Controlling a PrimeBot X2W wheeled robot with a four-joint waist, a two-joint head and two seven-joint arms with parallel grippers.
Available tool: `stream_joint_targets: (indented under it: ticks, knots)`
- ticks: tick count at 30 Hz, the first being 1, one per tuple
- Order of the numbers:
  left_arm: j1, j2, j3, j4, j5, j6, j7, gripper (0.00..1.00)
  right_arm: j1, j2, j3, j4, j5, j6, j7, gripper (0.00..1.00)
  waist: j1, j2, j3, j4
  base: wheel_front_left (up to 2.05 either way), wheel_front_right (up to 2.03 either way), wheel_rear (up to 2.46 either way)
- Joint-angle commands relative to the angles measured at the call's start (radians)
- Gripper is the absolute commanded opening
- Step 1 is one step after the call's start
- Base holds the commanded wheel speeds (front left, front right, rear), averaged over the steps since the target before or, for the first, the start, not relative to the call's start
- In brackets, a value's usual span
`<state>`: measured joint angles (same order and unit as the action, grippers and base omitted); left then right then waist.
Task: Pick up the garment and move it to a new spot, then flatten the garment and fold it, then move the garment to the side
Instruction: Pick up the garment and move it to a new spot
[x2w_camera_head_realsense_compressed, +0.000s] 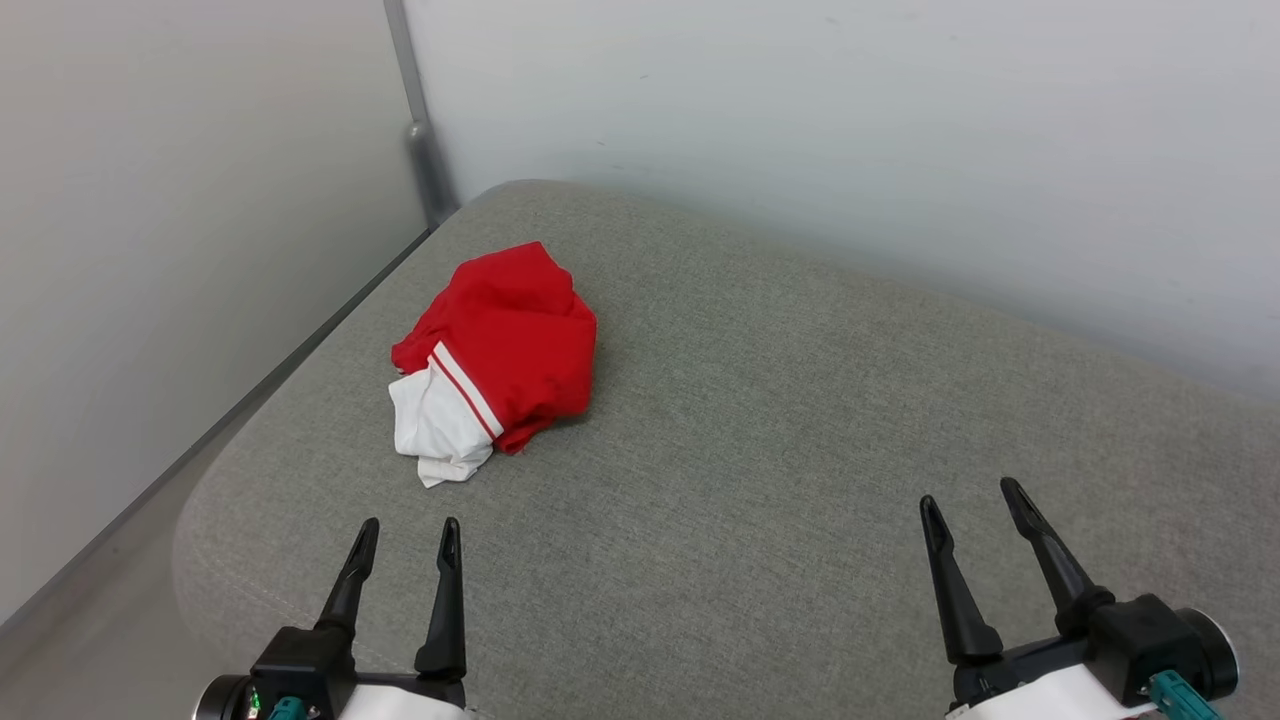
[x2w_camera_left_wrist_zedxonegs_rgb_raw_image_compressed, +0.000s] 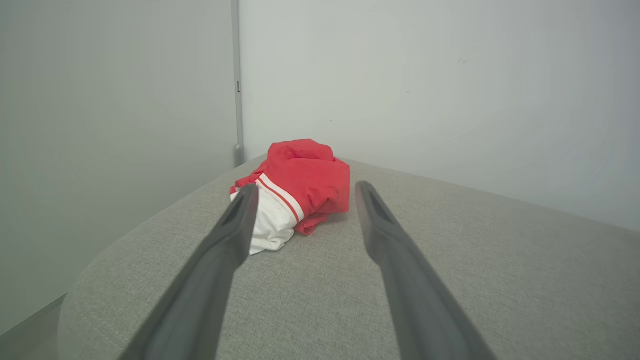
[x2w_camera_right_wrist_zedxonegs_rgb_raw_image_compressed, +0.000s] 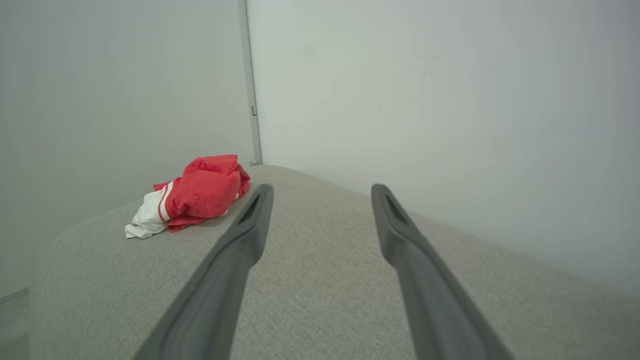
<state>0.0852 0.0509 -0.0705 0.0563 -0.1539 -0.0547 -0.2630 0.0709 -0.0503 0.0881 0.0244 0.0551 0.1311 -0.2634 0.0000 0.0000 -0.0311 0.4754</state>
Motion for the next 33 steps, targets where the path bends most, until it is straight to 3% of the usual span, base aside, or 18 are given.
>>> stream_joint_targets:
  ticks: [1,10,16,21,28,33]
  knots:
    - [0.008,-0.001,0.002,-0.003,-0.002,-0.004,-0.003,1.00,-0.008,0.000,0.002,-0.001,0.004,-0.001,-0.002,1.00,0.0000,0.0000,0.000,-0.002,0.00,0.00,0.00]
    - [-0.047,0.004,0.009,0.045,-0.003,-0.045,-0.003,1.00,-0.020,0.000,0.007,-0.013,-0.021,-0.001,-0.002,1.00,0.0000,0.0000,0.041,-0.037,0.00,0.00,0.00]
    - [-0.213,0.105,-0.029,0.135,-0.046,-0.073,0.023,1.00,-0.051,0.000,0.017,-0.020,-0.058,-0.001,-0.002,1.00,0.0000,0.0000,0.124,-0.073,0.00,0.00,0.00]
    - [-0.425,0.248,-0.088,0.221,-0.140,-0.075,0.232,1.00,-0.086,-0.025,0.040,-0.030,-0.085,-0.001,-0.002,1.00,0.0000,0.0000,0.192,-0.111,0.00,0.00,0.00]
    - [-0.704,0.483,-0.242,0.305,-0.374,-0.075,0.647,1.00,-0.141,-0.049,0.067,-0.050,-0.098,-0.001,-0.002,1.00,0.0000,0.0000,0.271,-0.183,0.00,0.00,0.00]
    - [-0.852,0.580,-0.303,0.337,-0.572,-0.075,0.959,1.00,-0.165,-0.058,0.078,-0.062,-0.107,-0.001,-0.002,1.00,0.0000,0.0000,0.318,-0.236,0.00,0.00,0.00]
